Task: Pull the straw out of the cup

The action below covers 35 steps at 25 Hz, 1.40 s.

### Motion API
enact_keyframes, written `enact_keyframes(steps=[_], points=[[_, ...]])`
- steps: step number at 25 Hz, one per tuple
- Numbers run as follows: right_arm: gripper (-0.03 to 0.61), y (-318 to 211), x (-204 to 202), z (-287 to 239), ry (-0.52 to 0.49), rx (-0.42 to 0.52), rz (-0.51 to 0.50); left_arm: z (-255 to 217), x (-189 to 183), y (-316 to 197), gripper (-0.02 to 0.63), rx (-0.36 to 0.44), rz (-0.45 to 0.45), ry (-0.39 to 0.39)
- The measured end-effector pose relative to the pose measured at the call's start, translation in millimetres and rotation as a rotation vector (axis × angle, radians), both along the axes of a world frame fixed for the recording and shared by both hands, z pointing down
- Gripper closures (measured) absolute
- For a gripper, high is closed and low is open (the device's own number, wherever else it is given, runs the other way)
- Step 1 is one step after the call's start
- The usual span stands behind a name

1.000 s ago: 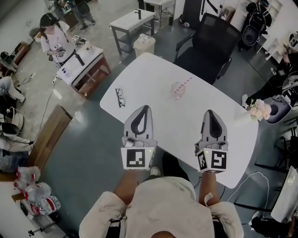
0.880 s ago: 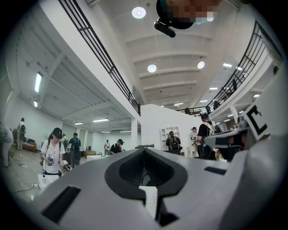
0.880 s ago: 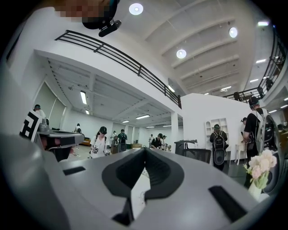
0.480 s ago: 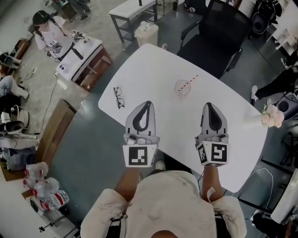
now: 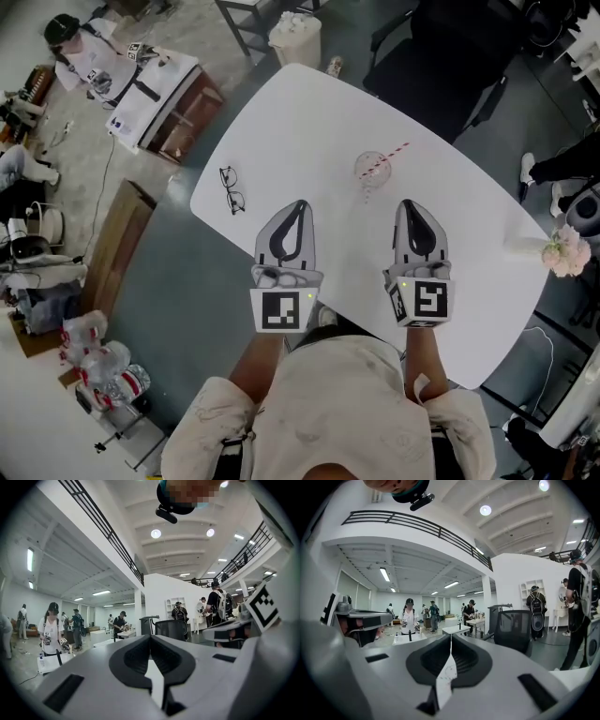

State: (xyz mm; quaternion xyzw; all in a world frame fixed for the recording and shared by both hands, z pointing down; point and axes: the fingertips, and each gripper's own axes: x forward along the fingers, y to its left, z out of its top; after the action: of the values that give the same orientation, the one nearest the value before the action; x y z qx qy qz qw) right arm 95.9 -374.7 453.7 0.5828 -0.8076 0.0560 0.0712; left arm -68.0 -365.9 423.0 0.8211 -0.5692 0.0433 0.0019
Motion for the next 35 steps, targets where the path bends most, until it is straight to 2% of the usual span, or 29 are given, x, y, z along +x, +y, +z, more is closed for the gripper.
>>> enact_keyframes(steps=[4, 8, 15, 22, 28, 35], points=[[0.563, -11, -7, 30, 0.013, -0.042, -0.026, 24, 1, -13, 0.609, -0.049, -0.009, -0.005], [0.526, -21, -14, 56, 0.030, -0.102, -0.053, 39, 3, -24, 0.607, -0.065, -0.004, -0.019], [0.470, -31, -34, 88, -0.001, -0.182, -0.111, 69, 5, -40, 0.609, -0.125, -0.002, -0.052], [0.422, -36, -45, 120, 0.034, -0.239, -0.162, 92, 0, -46, 0.607, -0.173, -0.031, -0.060], [0.405, -42, -52, 141, 0.109, -0.247, -0.191, 107, -3, -49, 0.607, -0.192, -0.035, -0.081], [0.416, -47, -54, 150, 0.179, -0.230, -0.188, 113, -2, -50, 0.609, -0.205, -0.037, -0.088]])
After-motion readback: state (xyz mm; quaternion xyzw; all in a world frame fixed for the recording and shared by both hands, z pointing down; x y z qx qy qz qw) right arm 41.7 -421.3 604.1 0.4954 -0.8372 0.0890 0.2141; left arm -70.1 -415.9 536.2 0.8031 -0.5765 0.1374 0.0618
